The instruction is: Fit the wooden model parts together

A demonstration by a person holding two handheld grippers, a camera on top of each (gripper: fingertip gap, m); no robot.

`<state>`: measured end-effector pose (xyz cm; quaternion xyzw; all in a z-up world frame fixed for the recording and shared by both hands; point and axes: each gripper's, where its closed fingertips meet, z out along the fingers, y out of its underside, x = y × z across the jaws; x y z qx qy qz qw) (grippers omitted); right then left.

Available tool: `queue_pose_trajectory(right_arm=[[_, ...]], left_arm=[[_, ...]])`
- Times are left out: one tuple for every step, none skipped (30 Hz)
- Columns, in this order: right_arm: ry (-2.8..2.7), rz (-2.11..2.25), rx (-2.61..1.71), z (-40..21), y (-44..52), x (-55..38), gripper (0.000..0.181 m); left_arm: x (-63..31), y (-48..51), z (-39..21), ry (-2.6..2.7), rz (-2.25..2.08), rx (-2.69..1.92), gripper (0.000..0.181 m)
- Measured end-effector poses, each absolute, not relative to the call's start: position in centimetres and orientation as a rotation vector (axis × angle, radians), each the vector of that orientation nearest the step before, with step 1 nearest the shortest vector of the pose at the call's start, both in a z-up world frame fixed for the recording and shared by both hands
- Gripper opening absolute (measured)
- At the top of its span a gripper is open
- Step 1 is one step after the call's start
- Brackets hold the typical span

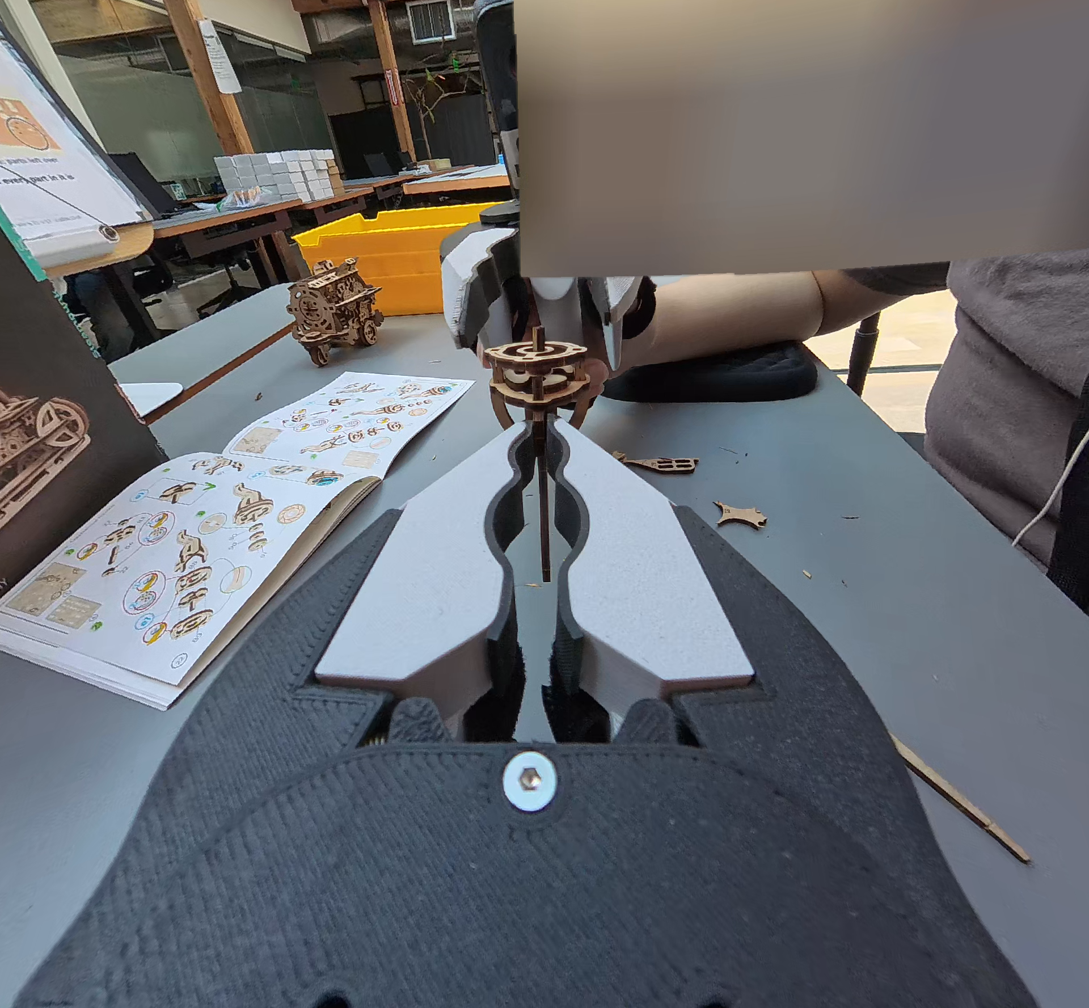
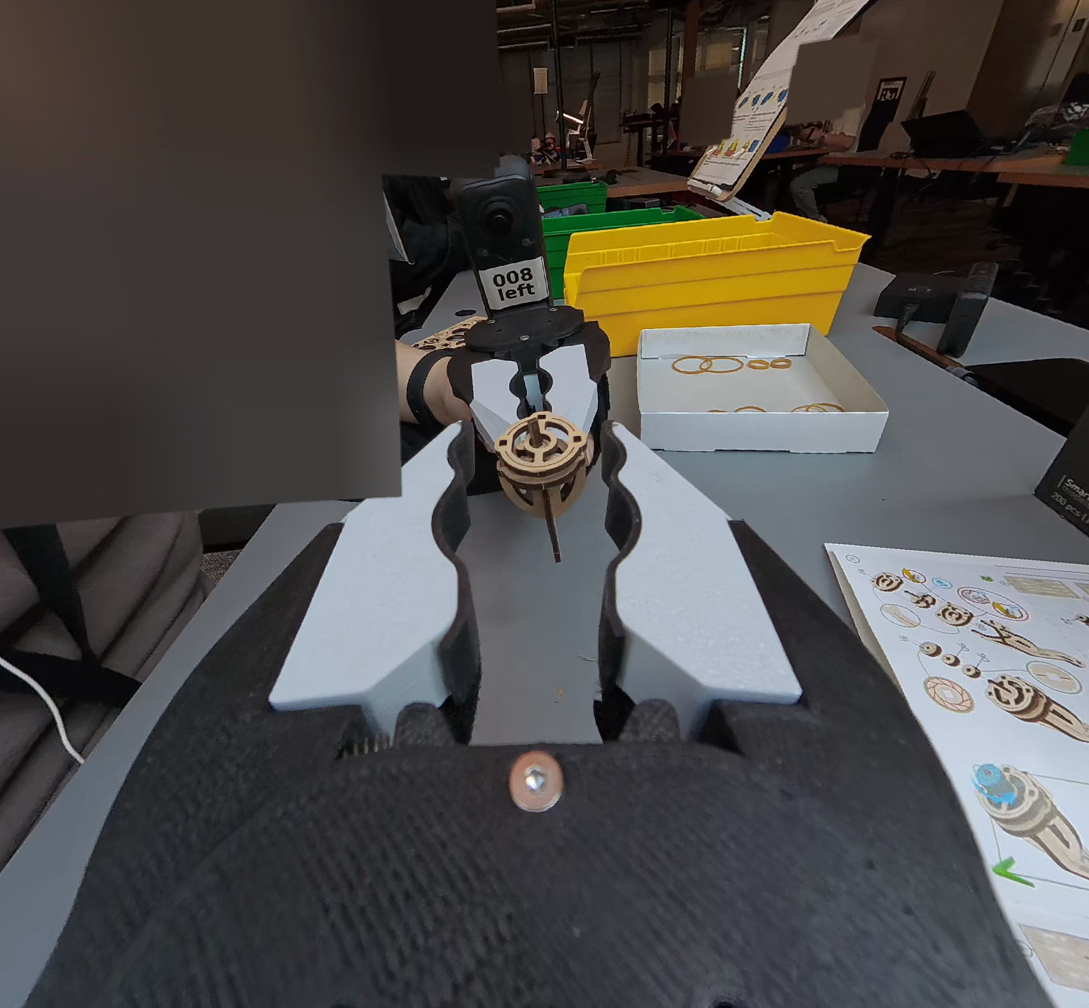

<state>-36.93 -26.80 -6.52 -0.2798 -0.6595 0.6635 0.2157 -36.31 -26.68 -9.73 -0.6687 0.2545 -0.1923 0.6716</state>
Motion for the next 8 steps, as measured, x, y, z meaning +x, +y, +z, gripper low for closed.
queue_pose_trajectory(right_arm=[[-1.826,1.834,-0.783,-6.53,-26.81,-37.02,0.042],[-1.828,1.826,-0.782,-6.53,-26.89,-37.07,0.042],[-1.83,1.818,-0.783,-6.52,-26.97,-37.11,0.042],[-1.823,1.804,-0.795,-6.48,-26.89,-37.26,0.042],[-1.821,1.801,-0.8,-6.42,-26.89,-37.29,0.042],[-1.818,1.808,-0.806,-6.32,-26.95,-37.24,0.042],[-1.819,1.818,-0.817,-6.3,-27.0,-37.19,0.042],[-1.822,1.825,-0.833,-6.38,-27.04,-37.17,0.042]], left_arm=[[-36.26,-26.67,-9.77,0.577,-0.432,-1.508,0.0],[-36.22,-26.66,-9.81,0.58,-0.431,-1.51,0.0],[-36.19,-26.66,-9.82,0.582,-0.43,-1.51,0.0],[-36.18,-26.68,-9.82,0.584,-0.431,-1.51,0.0],[-36.2,-26.69,-9.8,0.582,-0.432,-1.509,0.0],[-36.25,-26.7,-9.74,0.578,-0.434,-1.506,0.0],[-36.3,-26.71,-9.68,0.574,-0.437,-1.503,0.0],[-36.35,-26.72,-9.64,0.57,-0.44,-1.501,0.0]])
